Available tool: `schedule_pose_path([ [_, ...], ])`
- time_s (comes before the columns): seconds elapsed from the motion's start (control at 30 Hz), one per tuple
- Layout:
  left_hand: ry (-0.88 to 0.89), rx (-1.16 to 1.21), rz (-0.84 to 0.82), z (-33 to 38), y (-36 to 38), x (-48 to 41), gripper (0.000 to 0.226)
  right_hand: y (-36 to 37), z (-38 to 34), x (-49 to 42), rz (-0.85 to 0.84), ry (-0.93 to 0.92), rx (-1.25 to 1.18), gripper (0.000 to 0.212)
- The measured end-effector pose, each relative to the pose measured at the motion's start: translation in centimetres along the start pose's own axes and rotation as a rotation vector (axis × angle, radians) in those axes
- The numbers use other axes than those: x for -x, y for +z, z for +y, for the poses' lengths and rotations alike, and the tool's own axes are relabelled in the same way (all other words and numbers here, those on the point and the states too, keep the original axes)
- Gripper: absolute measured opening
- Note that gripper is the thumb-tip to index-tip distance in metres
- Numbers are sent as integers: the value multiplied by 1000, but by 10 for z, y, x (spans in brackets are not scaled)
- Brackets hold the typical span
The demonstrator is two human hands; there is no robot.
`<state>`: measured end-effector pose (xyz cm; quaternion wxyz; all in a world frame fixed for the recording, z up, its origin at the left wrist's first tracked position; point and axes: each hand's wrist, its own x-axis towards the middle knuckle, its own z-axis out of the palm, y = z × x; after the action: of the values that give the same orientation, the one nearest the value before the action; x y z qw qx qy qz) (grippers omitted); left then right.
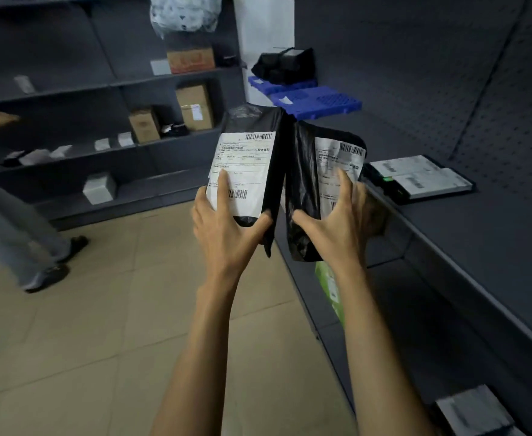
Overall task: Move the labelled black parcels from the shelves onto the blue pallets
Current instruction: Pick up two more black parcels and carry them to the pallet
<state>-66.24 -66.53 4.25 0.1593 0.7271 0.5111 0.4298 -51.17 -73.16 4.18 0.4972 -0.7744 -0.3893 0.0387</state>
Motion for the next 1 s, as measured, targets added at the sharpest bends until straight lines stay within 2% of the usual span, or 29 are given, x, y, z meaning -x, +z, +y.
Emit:
schedule_pose_path([
  [0.43, -71, -16, -47, -102, 62, -156, 103, 160, -12, -124, -97, 24, -13, 102],
  [0.63, -143, 52, -31, -131, 125, -273, 100, 235, -22, -248, -146, -7, 5, 101],
  [0.87, -75, 75, 5, -136, 202, -449, 98, 301, -44, -422, -108, -67, 20, 102],
  [1.0, -117, 152, -21, -160, 244, -511, 100, 352, -43, -482, -140, -13, 13, 102],
])
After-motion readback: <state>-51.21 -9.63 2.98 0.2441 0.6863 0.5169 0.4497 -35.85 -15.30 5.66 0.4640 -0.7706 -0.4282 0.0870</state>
